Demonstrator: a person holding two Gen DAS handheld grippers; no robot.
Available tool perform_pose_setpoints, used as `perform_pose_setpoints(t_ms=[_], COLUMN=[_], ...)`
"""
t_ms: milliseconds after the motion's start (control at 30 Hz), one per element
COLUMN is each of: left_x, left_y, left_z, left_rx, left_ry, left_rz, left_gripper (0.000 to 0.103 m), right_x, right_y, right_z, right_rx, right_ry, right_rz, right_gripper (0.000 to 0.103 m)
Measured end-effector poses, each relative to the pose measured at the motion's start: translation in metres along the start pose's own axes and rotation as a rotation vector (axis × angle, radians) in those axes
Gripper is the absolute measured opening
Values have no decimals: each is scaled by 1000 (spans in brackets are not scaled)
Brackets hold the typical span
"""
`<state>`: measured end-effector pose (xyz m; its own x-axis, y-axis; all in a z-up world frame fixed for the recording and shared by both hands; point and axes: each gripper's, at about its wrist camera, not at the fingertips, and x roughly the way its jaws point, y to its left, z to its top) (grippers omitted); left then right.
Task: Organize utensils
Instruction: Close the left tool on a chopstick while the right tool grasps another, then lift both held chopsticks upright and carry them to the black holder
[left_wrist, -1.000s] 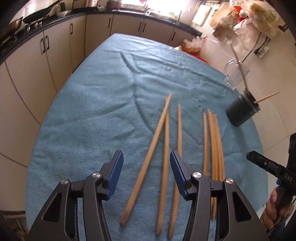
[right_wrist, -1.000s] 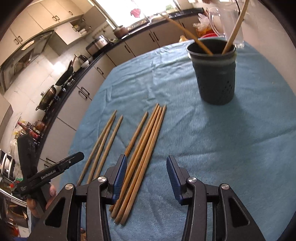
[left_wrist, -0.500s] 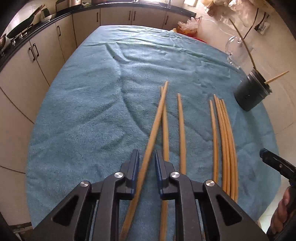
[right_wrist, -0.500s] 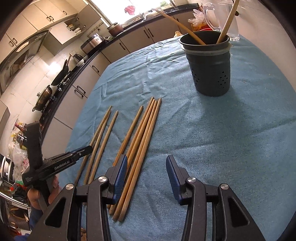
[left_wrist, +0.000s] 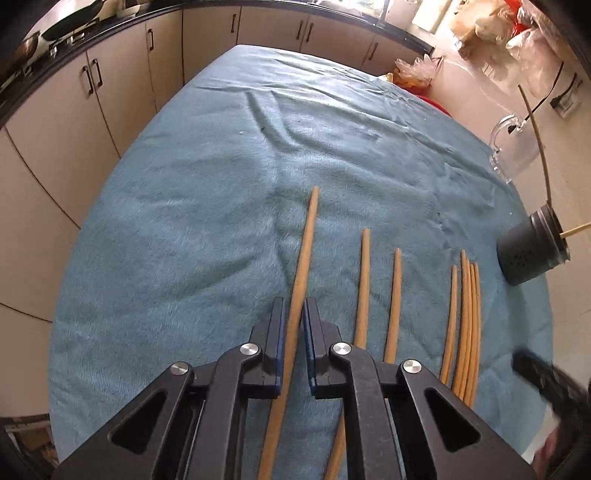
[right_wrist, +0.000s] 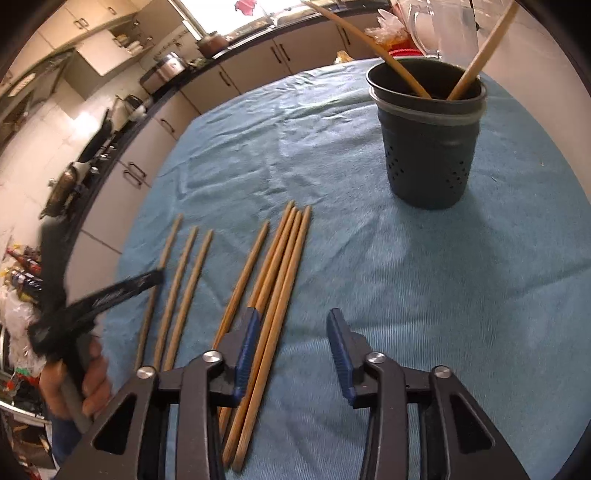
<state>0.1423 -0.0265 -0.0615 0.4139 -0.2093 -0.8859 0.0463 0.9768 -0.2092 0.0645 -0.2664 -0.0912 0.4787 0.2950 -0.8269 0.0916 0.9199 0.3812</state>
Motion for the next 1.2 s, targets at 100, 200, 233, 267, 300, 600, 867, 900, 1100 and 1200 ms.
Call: perform_pose_setpoints(t_ms=[100,200,233,267,300,600,867,900,1100,1200], left_x=[-5,-6,-6,-6,-6,-6,7,7,-10,-34], left_y=[10,13,12,12,11,9,-7,-8,-5,-6], left_z=[-8,-10,-10,-10,-10,-9,13,13,8,5], left_rx=[-17,-21,-17,-12,-7,26,83,88,67,62], left_ry=[-6,-10,-11,-13,-15,-7,18,13,-22,-83], left_rz=[-32,-49,-49,-48,-47,-34,28,48,-64,-108], left_gripper=[10,10,10,10,10,10,9,7,6,6], right_x=[16,33,38,41,46,53,65,65,41,6], right_y=[3,11,13,15,16,23,31,30,23,31], right_z=[14,25,27,29,30,35,48,49,44,38], right_rx=[3,-10,-12,-12,-13,-75,-154,-154,-84,-101], right_ry=[30,47,52,57,67,108,127,124,55,-45], right_rz=[-36,-60,-78,-91,-110,-209,-279,-271,-109,-40], right_gripper=[31,30,24,20,16,15,13,11,7,7])
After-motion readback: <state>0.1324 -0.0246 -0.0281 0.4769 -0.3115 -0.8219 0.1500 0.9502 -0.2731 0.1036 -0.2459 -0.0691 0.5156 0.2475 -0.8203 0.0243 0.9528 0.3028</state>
